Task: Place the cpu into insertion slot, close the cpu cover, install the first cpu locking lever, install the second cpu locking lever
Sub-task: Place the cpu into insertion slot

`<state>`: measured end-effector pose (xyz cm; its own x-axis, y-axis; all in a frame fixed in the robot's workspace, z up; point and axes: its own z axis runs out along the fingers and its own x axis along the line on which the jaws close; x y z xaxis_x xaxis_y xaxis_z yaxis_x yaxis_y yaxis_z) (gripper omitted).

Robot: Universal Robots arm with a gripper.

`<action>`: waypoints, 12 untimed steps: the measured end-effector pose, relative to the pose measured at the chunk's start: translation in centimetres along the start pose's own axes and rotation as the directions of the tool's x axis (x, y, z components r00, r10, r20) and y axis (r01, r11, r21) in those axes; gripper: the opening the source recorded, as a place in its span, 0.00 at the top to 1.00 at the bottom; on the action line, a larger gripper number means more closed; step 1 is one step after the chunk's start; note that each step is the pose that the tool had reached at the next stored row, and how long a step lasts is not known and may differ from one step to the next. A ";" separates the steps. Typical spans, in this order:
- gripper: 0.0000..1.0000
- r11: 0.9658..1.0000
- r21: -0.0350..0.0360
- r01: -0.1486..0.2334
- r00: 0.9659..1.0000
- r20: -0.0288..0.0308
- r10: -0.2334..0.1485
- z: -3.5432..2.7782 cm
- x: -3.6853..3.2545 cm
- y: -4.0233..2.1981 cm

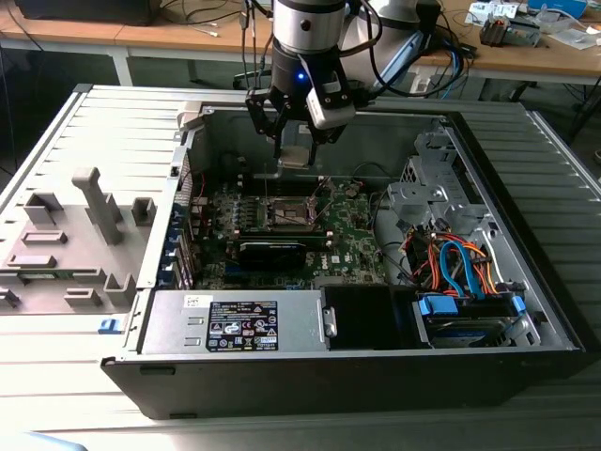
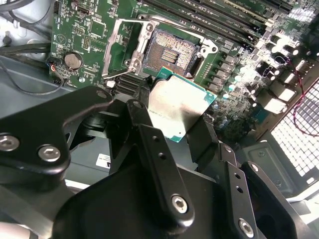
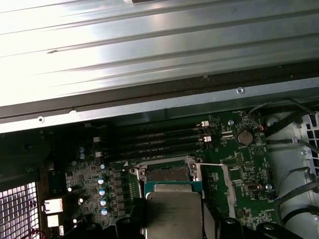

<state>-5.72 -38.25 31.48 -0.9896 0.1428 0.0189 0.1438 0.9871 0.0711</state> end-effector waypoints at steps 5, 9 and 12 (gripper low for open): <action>0.45 1.000 0.000 -0.009 1.000 0.001 0.009 0.02 0.00 0.00; 0.45 1.000 0.000 -0.014 1.000 0.001 0.014 0.03 0.00 0.00; 0.45 1.000 0.000 -0.017 1.000 0.001 0.017 0.04 0.00 0.00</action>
<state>-5.72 -38.25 31.44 -0.9869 0.1601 0.0189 0.1610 0.9844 0.0711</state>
